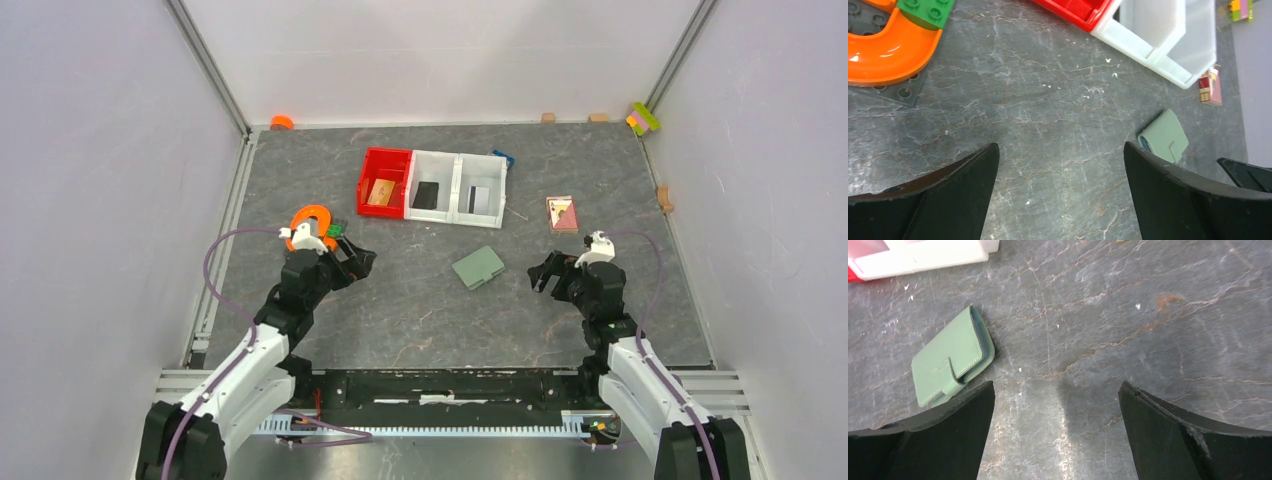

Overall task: Take the credit cards out of the card holder
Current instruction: Adjust the card holder at the center of the board.

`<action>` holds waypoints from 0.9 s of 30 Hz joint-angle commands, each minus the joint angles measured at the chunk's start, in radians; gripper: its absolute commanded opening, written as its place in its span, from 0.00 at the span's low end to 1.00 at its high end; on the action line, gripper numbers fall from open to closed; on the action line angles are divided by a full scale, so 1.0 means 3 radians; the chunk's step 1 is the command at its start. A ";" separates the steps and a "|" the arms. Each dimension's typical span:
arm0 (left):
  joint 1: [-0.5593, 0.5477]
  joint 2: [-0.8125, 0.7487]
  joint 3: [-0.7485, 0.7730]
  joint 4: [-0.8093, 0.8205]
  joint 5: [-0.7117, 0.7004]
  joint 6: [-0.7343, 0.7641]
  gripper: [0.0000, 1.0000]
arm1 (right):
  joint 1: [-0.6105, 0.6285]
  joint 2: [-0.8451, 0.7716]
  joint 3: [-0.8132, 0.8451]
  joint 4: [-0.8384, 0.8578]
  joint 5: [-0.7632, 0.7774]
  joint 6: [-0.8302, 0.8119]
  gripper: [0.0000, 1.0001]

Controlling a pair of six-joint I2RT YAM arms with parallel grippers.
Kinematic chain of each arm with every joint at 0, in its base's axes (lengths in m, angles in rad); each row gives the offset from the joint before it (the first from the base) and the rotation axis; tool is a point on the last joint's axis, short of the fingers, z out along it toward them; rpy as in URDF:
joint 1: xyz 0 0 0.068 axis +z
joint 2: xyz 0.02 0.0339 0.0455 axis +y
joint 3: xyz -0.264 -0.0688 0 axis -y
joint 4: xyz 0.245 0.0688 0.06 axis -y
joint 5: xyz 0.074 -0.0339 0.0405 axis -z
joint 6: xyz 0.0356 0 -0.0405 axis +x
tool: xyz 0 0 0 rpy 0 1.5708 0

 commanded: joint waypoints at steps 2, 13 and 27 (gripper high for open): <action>-0.0006 -0.0038 -0.0038 0.0339 0.0395 0.0068 1.00 | 0.0009 0.0100 0.0173 -0.0126 -0.0284 0.0062 0.98; -0.0671 0.0857 0.0247 0.1081 0.0666 0.0327 1.00 | 0.0116 0.0393 0.0167 0.0189 -0.0440 0.0273 0.99; -0.1090 0.2093 0.1254 0.1102 0.1002 0.0904 0.89 | 0.0748 0.1109 0.0134 0.1015 -0.0366 0.0879 0.85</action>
